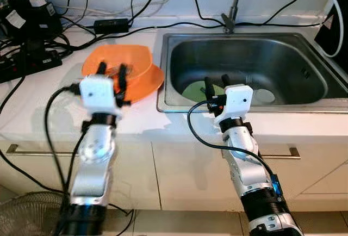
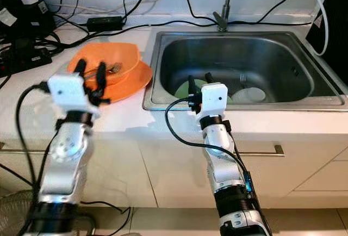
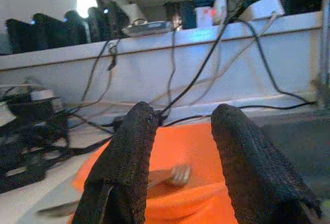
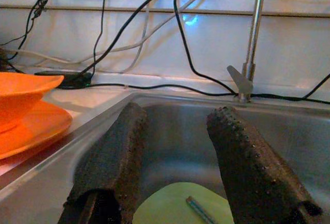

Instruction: Kitchen organization

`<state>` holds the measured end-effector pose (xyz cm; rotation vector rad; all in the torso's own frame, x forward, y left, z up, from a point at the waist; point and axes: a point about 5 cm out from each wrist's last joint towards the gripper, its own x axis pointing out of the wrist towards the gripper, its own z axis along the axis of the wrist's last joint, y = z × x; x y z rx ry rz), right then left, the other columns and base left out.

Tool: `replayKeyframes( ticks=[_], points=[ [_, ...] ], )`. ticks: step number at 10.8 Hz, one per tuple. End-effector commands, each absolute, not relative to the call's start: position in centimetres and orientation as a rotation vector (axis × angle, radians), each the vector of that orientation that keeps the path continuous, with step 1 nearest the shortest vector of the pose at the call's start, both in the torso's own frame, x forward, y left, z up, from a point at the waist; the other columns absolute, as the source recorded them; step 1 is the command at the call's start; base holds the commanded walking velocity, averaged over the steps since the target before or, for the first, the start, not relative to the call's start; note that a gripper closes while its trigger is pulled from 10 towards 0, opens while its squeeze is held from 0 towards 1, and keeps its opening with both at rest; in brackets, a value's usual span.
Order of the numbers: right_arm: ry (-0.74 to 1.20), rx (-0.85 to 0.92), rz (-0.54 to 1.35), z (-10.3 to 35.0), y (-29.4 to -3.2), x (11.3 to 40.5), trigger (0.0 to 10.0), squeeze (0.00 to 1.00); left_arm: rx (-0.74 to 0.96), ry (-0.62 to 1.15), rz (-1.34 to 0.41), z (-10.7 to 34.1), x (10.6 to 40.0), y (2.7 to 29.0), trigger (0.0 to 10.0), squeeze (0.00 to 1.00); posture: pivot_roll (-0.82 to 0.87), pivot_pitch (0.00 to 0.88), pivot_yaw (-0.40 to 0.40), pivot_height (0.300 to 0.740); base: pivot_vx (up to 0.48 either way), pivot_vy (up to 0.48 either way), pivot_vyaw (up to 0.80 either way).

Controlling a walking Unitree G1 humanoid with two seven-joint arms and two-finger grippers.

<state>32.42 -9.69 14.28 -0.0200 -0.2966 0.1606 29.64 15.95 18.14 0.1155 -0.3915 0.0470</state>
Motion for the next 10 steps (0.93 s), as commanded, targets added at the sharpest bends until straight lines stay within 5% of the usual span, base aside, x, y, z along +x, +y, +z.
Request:
replayKeyframes(
  ticks=[1, 6, 10],
  points=[
    [-0.297, -0.027, 0.163, 14.3, -9.5, 32.3, 10.0, 0.0, 0.127, -0.4, 0.086, 18.2, 29.2, 16.6, 10.0, 0.0, 0.13, 0.0, 0.03, 0.74, 0.0, 0.0, 0.0],
    [-0.286, -0.022, 0.161, 14.1, -9.4, 32.3, 10.0, 0.0, 0.124, -0.421, 0.312, 18.2, 27.0, 20.7, 10.0, 0.0, 0.15, 0.0, 0.016, 0.74, 0.0, 0.0, 0.0],
    [-0.281, -0.023, 0.162, 14.1, -9.3, 32.4, 10.0, 0.0, 0.03, -0.312, 0.204, 16.8, 28.3, 21.8, 10.0, 0.0, 0.15, 0.0, 0.011, 0.74, 0.0, 0.0, 0.0]
  ],
)
